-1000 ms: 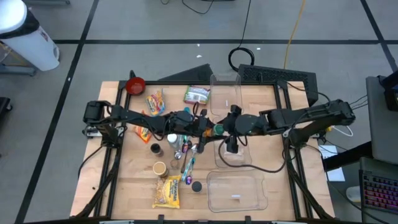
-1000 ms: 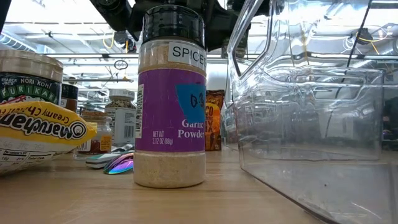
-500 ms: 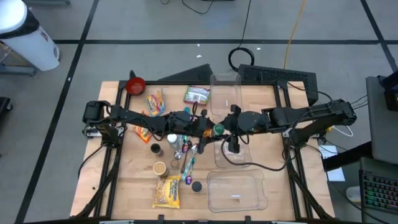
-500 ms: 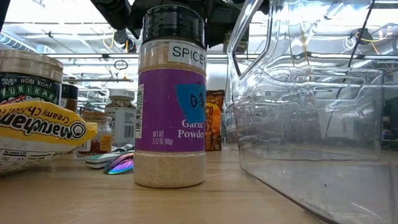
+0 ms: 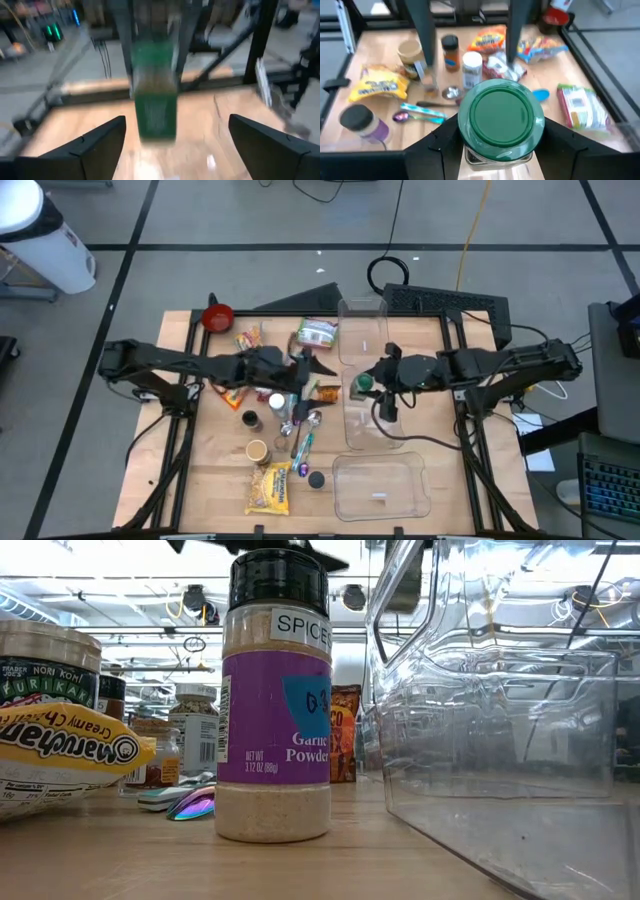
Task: Pick & Place Food Item
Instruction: Put the green seasoning bottle into the middle transparent bin, then adjust the middle transparent bin, then put the orange seasoning pack into the middle transparent bin
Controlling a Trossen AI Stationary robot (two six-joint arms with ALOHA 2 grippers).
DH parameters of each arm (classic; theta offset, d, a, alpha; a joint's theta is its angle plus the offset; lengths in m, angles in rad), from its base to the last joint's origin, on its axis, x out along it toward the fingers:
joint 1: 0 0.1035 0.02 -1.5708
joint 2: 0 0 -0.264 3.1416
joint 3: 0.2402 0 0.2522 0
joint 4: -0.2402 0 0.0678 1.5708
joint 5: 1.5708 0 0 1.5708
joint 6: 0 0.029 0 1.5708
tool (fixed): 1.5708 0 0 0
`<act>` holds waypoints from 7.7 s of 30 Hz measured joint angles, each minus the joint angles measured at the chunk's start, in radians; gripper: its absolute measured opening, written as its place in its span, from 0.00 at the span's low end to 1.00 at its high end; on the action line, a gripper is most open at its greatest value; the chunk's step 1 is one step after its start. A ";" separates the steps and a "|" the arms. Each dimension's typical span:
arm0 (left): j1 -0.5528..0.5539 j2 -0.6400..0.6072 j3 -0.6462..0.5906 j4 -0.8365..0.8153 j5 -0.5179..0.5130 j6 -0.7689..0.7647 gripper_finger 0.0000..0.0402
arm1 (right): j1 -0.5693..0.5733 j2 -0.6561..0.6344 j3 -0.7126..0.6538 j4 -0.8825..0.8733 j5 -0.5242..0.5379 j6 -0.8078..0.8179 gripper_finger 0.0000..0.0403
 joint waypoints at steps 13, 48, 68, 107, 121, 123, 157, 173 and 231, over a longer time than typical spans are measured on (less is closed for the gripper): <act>0.076 -0.270 -0.275 0.161 -0.005 -0.017 0.83 | -0.014 -0.138 -0.344 0.131 0.129 0.107 0.46; 0.085 -0.309 -0.311 0.177 -0.031 -0.034 0.85 | -0.121 -0.168 -0.789 0.503 0.080 0.198 0.46; 0.085 -0.309 -0.311 0.173 -0.031 -0.036 0.85 | -0.121 -0.167 -0.791 0.497 0.099 0.172 0.58; 0.085 -0.309 -0.310 0.142 -0.031 -0.038 0.83 | 0.363 -0.284 -0.443 0.041 0.307 0.135 0.19; 0.085 -0.309 -0.310 0.138 -0.031 -0.056 0.82 | 0.529 -0.181 -0.334 -0.562 0.246 0.743 0.00; 0.085 -0.309 -0.310 0.138 -0.031 -0.056 0.82 | 0.531 -0.163 -0.354 -0.576 0.196 0.788 0.00; 0.085 -0.309 -0.310 0.140 -0.031 -0.058 0.82 | 0.514 -0.135 -0.494 -0.266 0.105 0.706 0.00; 0.238 -0.331 -0.367 0.152 0.120 -0.051 0.84 | 0.512 -0.491 -0.579 -0.005 0.708 0.264 0.00; 0.085 -0.012 -0.280 -0.008 -0.091 -0.114 0.74 | -0.124 -0.676 -0.868 0.899 -0.005 -0.270 0.26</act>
